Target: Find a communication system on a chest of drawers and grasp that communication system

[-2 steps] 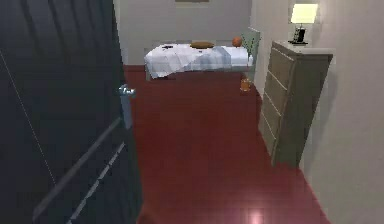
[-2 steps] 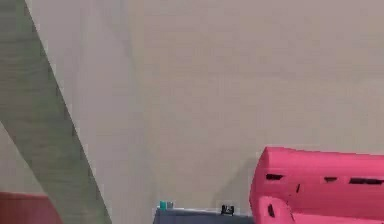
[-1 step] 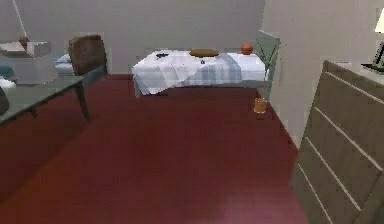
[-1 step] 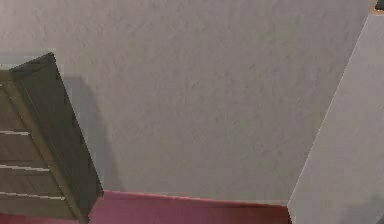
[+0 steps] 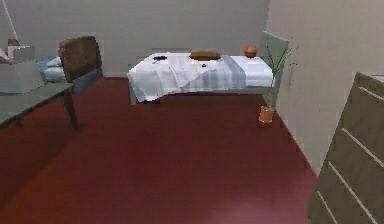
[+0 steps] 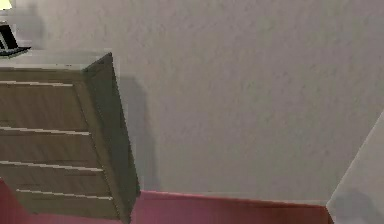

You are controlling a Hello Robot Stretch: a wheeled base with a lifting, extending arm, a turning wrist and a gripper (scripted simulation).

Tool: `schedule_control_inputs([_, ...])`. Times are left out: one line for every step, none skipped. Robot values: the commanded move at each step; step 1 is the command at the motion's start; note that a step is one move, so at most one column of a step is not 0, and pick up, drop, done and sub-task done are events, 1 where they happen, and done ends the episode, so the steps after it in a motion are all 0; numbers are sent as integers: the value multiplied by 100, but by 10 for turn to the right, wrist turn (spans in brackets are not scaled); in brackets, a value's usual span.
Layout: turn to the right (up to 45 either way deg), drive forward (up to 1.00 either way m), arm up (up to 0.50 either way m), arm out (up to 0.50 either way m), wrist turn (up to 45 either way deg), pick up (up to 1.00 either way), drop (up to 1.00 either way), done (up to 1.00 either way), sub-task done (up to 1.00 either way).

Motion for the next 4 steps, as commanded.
schedule_control_inputs([-30,0,0,0,0,0,0,0,0])
schedule_control_inputs([0,45,0,0,0,0,0,0,0])
schedule_control_inputs([-450,0,0,0,0,0,0,0,0])
schedule_control_inputs([-270,0,0,0,0,0,0,0,0])
